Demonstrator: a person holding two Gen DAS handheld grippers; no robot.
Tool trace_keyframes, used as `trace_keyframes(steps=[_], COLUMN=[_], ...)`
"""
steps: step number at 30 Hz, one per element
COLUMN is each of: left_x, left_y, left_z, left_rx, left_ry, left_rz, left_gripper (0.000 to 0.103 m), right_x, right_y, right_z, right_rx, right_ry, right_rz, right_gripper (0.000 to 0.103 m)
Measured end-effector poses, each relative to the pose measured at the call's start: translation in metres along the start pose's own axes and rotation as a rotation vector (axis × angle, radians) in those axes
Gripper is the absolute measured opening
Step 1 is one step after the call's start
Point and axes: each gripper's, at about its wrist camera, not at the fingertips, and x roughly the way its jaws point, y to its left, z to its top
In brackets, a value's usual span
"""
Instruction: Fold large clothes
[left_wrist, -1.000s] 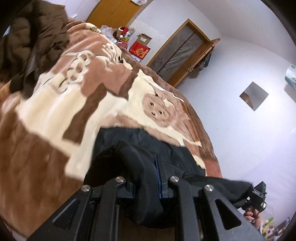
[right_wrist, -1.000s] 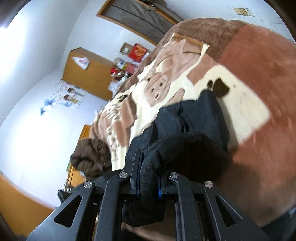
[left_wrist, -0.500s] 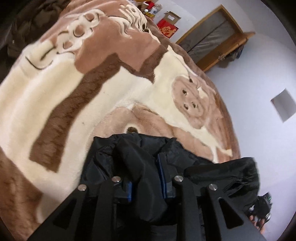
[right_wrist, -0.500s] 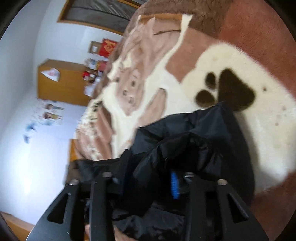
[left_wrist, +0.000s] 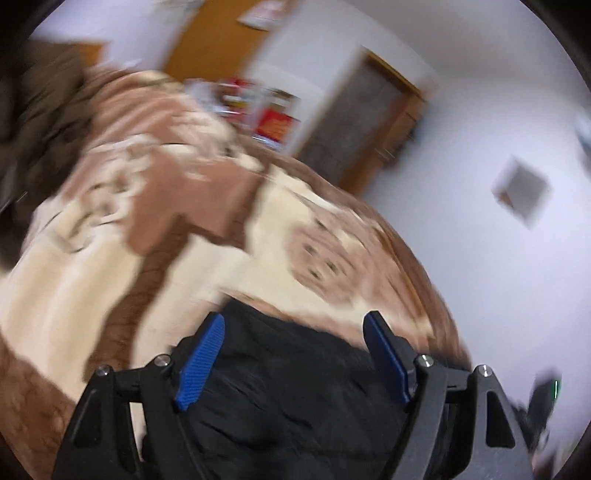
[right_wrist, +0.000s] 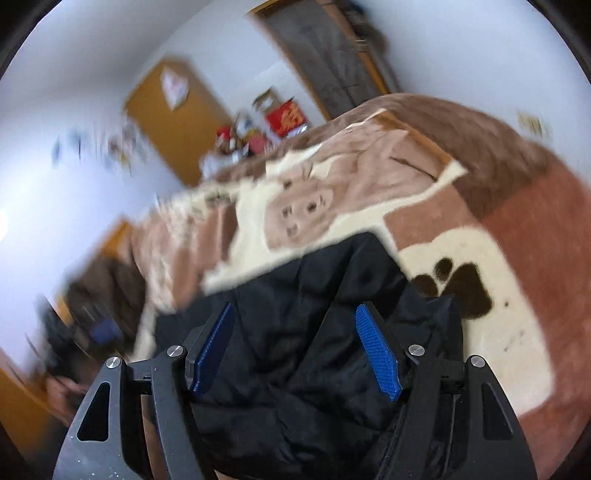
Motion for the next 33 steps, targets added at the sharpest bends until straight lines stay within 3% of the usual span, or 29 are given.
trace_keyframes(steps=[3,6,7,11,14,20,25,29,33], left_x=[0.036,0.088,0.105,0.153,0.172,0.188,0.195,0.175,0.136], left_y=[-0.038,-0.044,-0.041,-0.017,0.001,0.016,0.011,0.006,-0.004], left_z=[-0.029,-0.044,-0.045,-0.044,-0.050,-0.067,-0.059,-0.044,-0.029], left_rx=[0.155,0.186,0.201,0.236,0.236,0.207,0.211,0.196,0.203], left_ry=[0.100,0.179,0.186,0.180,0.155,0.129,0.195,0.235,0.179], left_rz=[-0.013,0.029,0.078,0.214,0.231,0.235,0.259,0.244,0.207], left_gripper=[0.079,0.079,0.079,0.079,0.079,0.080,0.079,0.079,0.079], right_x=[0.035,0.077,0.090,0.134,0.151,0.164,0.164,0.139,0.089], right_y=[0.016,0.015,0.010,-0.024,-0.052,-0.061,-0.060,-0.056,-0.048], right_z=[-0.012,-0.013,-0.012,-0.006,-0.007,-0.021,-0.010,0.001,0.010], right_rx=[-0.106,-0.211,-0.227,-0.154,-0.061,-0.043,-0.036,-0.017,0.016], right_ry=[0.040,0.081,0.101,0.172,0.162,0.136,0.170,0.169,0.078], right_rz=[-0.083,-0.236,-0.270,-0.297,-0.284,-0.307,-0.309,-0.302,-0.293], right_gripper=[0.069,0.069,0.069,0.069,0.069,0.068,0.068,0.068,0.068])
